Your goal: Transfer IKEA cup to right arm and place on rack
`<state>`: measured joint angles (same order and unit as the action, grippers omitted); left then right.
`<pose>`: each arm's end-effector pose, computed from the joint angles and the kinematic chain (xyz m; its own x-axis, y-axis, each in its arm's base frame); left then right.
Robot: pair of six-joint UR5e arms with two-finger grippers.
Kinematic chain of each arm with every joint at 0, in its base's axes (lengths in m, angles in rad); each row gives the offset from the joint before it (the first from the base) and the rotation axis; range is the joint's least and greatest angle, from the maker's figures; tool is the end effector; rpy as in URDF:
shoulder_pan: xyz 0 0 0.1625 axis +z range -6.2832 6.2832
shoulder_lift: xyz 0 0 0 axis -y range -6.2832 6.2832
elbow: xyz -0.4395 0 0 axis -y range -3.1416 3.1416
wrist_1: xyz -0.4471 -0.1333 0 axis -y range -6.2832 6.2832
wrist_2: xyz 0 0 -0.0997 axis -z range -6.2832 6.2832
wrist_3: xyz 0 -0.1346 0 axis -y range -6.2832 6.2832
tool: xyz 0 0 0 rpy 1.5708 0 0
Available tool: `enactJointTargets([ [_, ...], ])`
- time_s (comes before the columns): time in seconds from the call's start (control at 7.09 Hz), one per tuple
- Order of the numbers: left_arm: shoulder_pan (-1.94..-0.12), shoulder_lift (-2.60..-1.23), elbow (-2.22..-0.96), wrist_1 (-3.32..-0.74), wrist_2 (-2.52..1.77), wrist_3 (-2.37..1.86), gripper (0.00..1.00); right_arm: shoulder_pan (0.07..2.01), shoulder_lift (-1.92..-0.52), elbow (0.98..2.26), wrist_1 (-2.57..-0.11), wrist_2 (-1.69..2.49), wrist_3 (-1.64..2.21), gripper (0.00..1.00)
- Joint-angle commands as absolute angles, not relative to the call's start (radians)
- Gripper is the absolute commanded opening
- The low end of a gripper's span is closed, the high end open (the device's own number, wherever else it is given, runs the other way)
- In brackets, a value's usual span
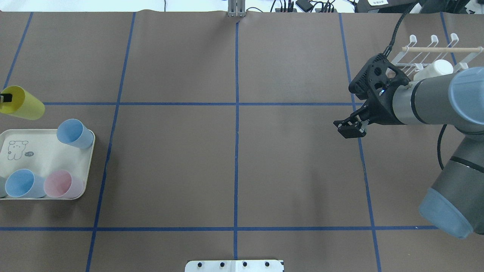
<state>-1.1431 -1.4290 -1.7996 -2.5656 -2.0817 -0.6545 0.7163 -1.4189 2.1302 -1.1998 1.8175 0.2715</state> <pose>0.1600 -0.5137 0.5259 0.6063 0.3385 -0.7196 0.2196 0.7985 0.5606 -0.3619 -0.4482 0.2783 0.5516 -0.7584 0.3472 0.2139 0.5310 0.8200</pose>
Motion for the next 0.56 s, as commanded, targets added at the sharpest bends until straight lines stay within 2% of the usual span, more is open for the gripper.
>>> enactJointTargets([
  [0.0, -1.146, -1.448, -2.006, -2.454, -2.182, -0.962, 0.00, 0.678, -1.420, 2.079, -1.021, 1.818, 0.298, 1.00],
  [0.28, -1.125, -1.559, -2.062, -2.462, -2.268, -1.284, 0.00, 0.629, -1.419, 2.049, -0.890, 1.810, 0.301, 1.00],
  [0.42, -1.055, -1.627, -2.083, -2.464, -2.273, -1.440, 0.00, 0.609, -1.419, 2.046, -0.843, 1.809, 0.301, 1.00],
])
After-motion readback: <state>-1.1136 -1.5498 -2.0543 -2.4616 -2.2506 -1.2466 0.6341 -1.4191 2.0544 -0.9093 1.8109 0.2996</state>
